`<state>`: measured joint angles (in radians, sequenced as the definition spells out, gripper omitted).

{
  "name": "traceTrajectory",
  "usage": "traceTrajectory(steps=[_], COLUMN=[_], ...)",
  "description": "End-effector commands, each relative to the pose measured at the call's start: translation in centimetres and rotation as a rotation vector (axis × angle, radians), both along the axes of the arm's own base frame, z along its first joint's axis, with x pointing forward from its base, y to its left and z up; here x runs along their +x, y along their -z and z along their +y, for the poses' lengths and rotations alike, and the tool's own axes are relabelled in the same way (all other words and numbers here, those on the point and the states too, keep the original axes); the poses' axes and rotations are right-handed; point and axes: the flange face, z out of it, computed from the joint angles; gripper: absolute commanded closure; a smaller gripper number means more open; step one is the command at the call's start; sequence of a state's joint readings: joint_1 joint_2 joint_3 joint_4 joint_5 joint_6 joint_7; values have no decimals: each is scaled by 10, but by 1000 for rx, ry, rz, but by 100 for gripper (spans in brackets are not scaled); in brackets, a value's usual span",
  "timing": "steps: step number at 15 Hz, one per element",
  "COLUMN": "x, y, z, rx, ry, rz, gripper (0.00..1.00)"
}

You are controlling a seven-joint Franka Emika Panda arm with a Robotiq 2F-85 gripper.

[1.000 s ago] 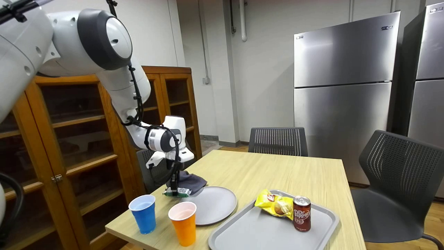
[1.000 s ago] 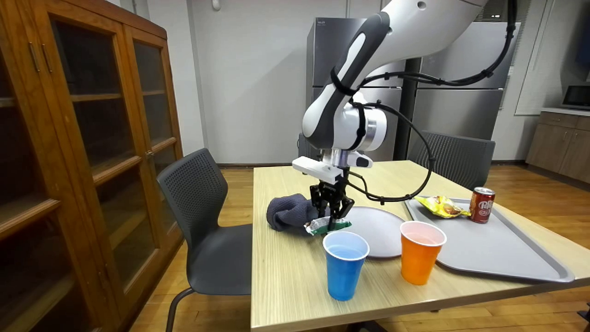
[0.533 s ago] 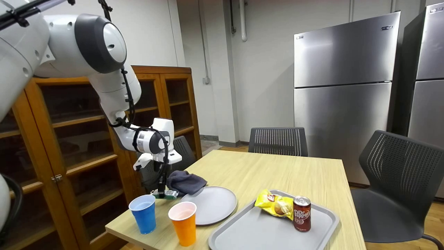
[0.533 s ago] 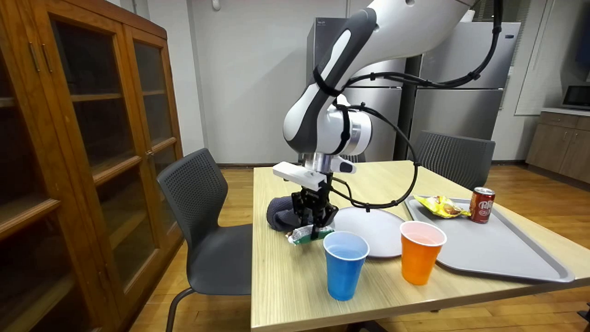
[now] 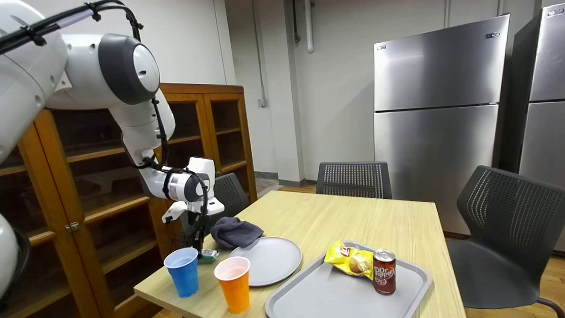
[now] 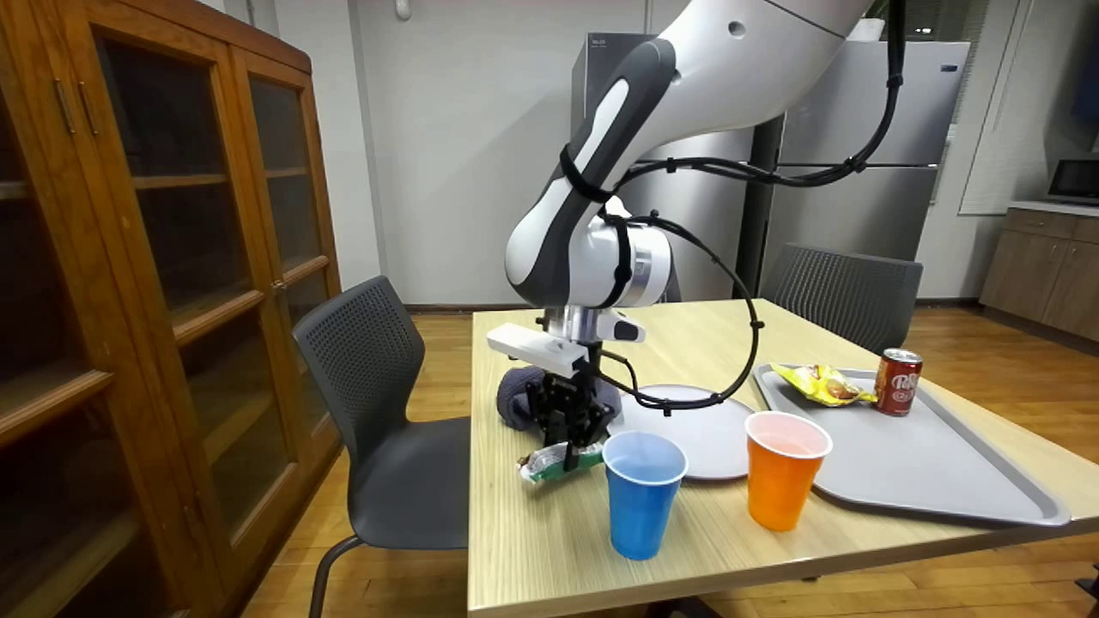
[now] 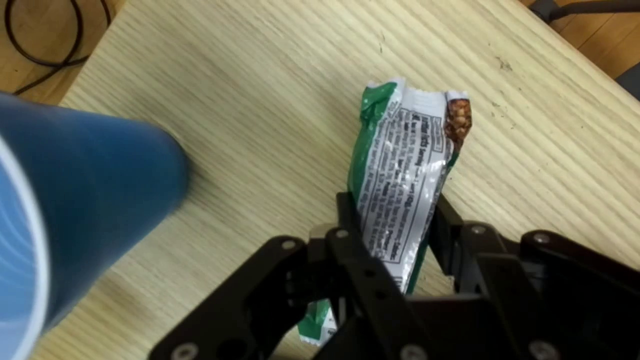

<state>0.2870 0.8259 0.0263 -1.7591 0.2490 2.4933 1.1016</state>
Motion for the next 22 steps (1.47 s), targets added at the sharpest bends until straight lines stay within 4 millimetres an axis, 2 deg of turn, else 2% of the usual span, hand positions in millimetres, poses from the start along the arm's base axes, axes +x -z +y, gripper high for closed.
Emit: traceTrajectory(steps=[1,3,4,6,8,10,17,22], x=[6,7,7,7,8,8,12,24], y=[2,4,4,1,-5,-9,-22,-38], z=[10,12,12,12,11,11,12,2], rx=[-9,-10,-14,-10,-9,-6,-10,-21], ry=[9,6,7,-1,-6,-10,-31,-27], rz=[20,21,22,23,21,16,-6,-43], gripper=[87,87,37,29,13,1,0,0])
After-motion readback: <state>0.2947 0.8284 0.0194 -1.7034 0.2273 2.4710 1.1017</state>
